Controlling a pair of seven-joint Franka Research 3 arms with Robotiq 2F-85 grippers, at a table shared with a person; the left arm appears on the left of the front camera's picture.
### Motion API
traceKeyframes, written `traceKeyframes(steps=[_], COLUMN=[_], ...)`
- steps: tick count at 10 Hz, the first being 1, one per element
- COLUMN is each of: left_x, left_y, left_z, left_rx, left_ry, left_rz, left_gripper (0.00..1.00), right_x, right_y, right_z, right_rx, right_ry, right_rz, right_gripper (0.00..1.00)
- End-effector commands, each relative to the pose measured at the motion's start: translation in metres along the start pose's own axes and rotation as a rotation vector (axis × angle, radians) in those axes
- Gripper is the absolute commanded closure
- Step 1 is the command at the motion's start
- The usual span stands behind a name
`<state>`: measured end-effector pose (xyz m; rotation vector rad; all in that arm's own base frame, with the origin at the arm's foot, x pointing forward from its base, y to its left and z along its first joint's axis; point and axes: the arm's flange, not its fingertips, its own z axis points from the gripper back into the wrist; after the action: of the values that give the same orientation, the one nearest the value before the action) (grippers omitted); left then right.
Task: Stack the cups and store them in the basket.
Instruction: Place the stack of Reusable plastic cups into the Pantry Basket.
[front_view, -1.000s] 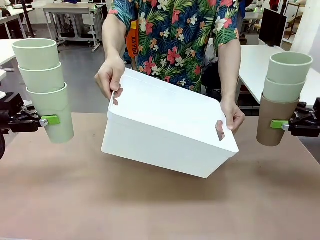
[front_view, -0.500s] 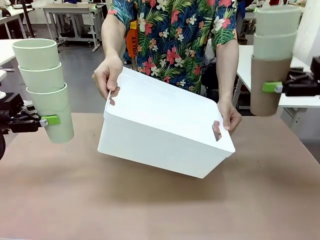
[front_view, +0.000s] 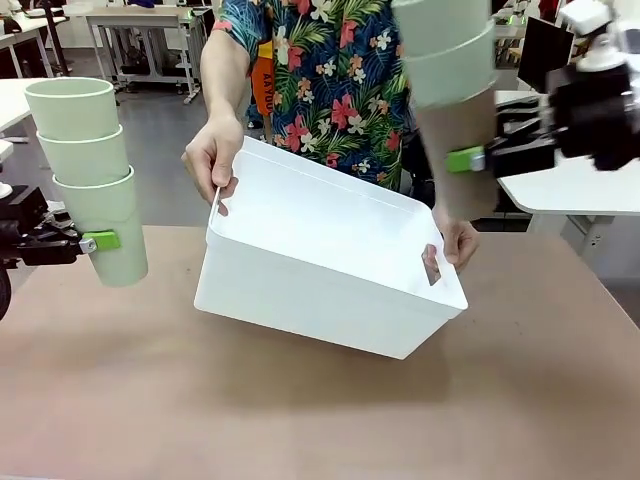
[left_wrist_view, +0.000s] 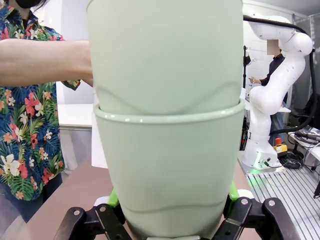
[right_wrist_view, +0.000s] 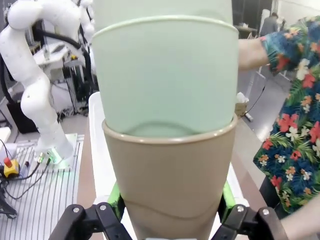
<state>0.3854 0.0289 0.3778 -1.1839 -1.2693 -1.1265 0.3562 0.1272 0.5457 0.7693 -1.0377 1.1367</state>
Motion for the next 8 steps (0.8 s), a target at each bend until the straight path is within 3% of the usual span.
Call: traceKeyframes(steps=[1, 5, 8], left_x=[0.003, 0.003, 0.003], left_y=[-0.003, -0.003, -0.003], left_z=[0.002, 0.002, 0.002], left_rx=[-0.015, -0.015, -0.015], left_ry=[-0.009, -0.009, -0.009], left_rz=[-0.017, -0.017, -0.017], left_gripper=[0.14, 0.14, 0.14], right_x=[0.012, 0.002, -0.014], right_y=[0.005, -0.001, -0.012], right_z=[-0.041, -0.107, -0.127], right_rx=[-0.017, -0.035, -0.048], right_ry=[0.059, 0.203, 0.325], right_rz=[-0.002, 0.019, 0.042], right_gripper=[0.13, 0.13, 0.13])
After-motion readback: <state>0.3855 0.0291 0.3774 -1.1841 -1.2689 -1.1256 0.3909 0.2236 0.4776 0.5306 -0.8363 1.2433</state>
